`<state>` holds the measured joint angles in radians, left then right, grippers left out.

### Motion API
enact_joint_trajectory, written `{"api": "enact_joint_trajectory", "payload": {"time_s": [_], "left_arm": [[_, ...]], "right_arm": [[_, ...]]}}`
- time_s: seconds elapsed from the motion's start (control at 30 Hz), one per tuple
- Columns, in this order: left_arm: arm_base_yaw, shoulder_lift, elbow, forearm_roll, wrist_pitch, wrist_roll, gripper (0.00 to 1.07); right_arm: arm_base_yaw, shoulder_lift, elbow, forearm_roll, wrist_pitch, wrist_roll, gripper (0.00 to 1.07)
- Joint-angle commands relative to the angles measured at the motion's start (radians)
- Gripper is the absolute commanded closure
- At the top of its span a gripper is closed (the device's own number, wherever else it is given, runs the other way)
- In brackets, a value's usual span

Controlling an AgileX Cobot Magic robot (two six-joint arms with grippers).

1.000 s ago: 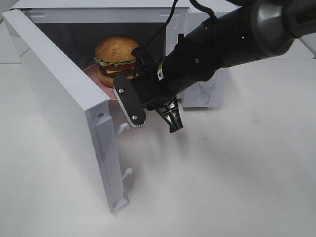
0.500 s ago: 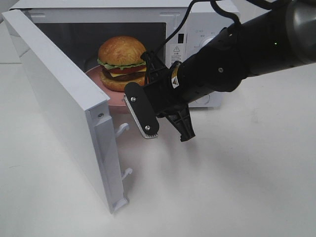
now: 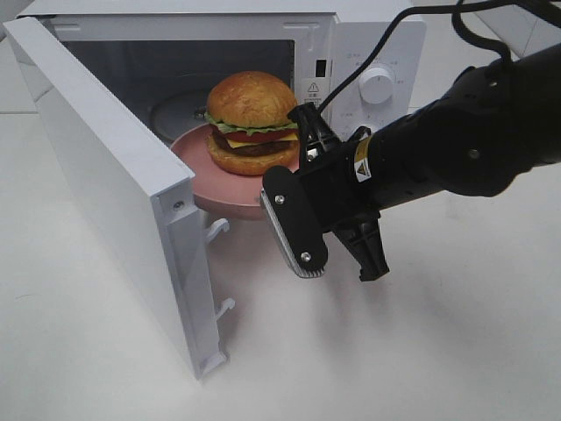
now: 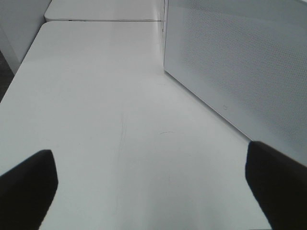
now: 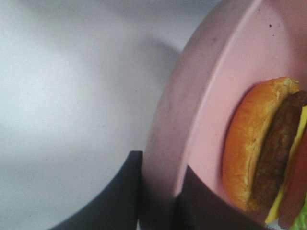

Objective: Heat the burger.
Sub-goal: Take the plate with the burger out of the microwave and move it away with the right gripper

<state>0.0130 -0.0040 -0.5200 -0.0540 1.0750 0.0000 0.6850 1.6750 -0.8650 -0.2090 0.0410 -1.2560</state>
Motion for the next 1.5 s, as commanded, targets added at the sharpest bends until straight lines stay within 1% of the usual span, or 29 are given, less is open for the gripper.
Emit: {"api": "enact_joint_trajectory", "payload": {"time_s": [0.03,0.23,0.37,0.5,0.8,0.9,1.03,1.07,1.1,1.17,1.2,1.23,1.27,1.3,1.37,1.5], "left_arm": [[0.001,-0.018,0.003,0.0,-0.008,0.0,0.07],[0.001,-0.018,0.003,0.0,-0.008,0.0,0.07],[0.001,-0.018,0.003,0.0,-0.008,0.0,0.07],[0.001,-0.018,0.003,0.0,-0.008,0.0,0.07],[0.001,-0.018,0.003,0.0,-0.008,0.0,0.07],[0.001,-0.018,0.003,0.0,-0.008,0.0,0.07],[0.001,-0.018,0.003,0.0,-0.008,0.0,0.07],[0.001,-0.018,0.003,0.0,-0.008,0.0,0.07],[0.001,-0.018,0.003,0.0,-0.008,0.0,0.07],[0.001,-0.018,0.003,0.0,-0.008,0.0,0.07],[0.001,-0.018,0.003,0.0,-0.008,0.0,0.07],[0.001,-0.018,0.003,0.0,-0.008,0.0,0.07],[0.001,-0.018,0.003,0.0,-0.008,0.0,0.07],[0.001,-0.018,0.003,0.0,-0.008,0.0,0.07],[0.001,-0.018,0.003,0.0,-0.008,0.0,0.07],[0.001,-0.018,0.003,0.0,-0.008,0.0,0.07]], "right_arm": [[-0.005,-0.049,0.019,-0.009,-0.089,0.007,1.07],[-0.005,-0.138,0.089,-0.041,-0.092,0.063,1.07],[-0.005,-0.174,0.114,-0.041,-0.086,0.086,1.07],[-0.005,-0.242,0.171,-0.043,-0.068,0.105,1.07],[-0.005,-0.359,0.251,-0.056,-0.023,0.118,1.07],[-0.005,-0.427,0.286,-0.088,0.022,0.139,1.07],[-0.005,-0.481,0.313,-0.096,0.054,0.147,1.07],[-0.005,-0.523,0.334,-0.114,0.078,0.15,1.07],[-0.005,-0.523,0.334,-0.114,0.078,0.15,1.07],[-0.005,-0.581,0.362,-0.133,0.115,0.168,1.07],[-0.005,-0.581,0.362,-0.133,0.115,0.168,1.07],[-0.005,-0.622,0.379,-0.142,0.141,0.187,1.07],[-0.005,-0.622,0.379,-0.142,0.141,0.187,1.07],[-0.005,-0.659,0.397,-0.143,0.159,0.195,1.07],[-0.005,-0.675,0.405,-0.143,0.166,0.195,1.07],[-0.005,-0.763,0.452,-0.143,0.217,0.198,1.07]]}}
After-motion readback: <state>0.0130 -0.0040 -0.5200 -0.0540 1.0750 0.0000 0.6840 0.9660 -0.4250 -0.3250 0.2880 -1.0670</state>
